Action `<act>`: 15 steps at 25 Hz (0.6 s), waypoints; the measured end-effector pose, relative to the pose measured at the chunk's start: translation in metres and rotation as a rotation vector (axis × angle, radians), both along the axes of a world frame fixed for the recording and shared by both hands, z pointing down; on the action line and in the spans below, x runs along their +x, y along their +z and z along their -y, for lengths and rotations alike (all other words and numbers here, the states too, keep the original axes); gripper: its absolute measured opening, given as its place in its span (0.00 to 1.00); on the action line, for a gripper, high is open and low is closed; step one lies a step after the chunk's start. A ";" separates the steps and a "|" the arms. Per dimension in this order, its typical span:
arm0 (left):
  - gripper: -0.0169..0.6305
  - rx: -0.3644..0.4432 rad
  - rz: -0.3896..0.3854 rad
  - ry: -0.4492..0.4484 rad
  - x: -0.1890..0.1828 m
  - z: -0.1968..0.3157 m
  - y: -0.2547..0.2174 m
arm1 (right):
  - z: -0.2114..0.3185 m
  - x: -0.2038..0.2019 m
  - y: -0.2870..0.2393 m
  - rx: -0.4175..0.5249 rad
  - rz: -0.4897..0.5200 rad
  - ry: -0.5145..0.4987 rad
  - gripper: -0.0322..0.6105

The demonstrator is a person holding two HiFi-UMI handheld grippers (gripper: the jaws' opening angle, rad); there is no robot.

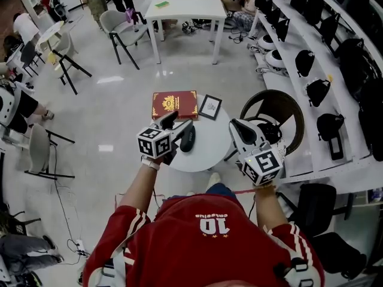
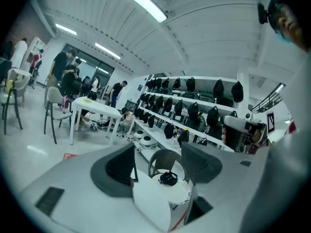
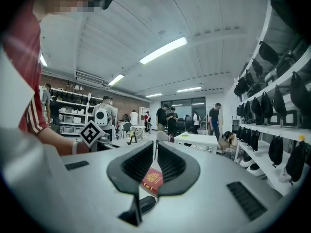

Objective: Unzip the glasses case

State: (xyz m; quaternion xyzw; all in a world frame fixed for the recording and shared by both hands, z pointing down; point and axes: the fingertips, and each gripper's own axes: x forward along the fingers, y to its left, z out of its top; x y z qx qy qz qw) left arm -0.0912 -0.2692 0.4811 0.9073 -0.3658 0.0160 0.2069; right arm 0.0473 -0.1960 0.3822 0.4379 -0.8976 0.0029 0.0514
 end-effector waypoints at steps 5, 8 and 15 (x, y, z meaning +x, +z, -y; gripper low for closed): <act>0.48 0.108 -0.007 -0.023 0.001 -0.020 -0.051 | 0.001 0.000 -0.011 0.012 0.022 0.007 0.08; 0.45 0.174 0.004 -0.042 -0.002 -0.032 -0.076 | -0.001 -0.003 -0.018 0.022 0.045 0.017 0.08; 0.33 0.298 0.051 -0.068 0.002 -0.048 -0.108 | -0.004 -0.004 -0.027 0.039 0.079 0.032 0.08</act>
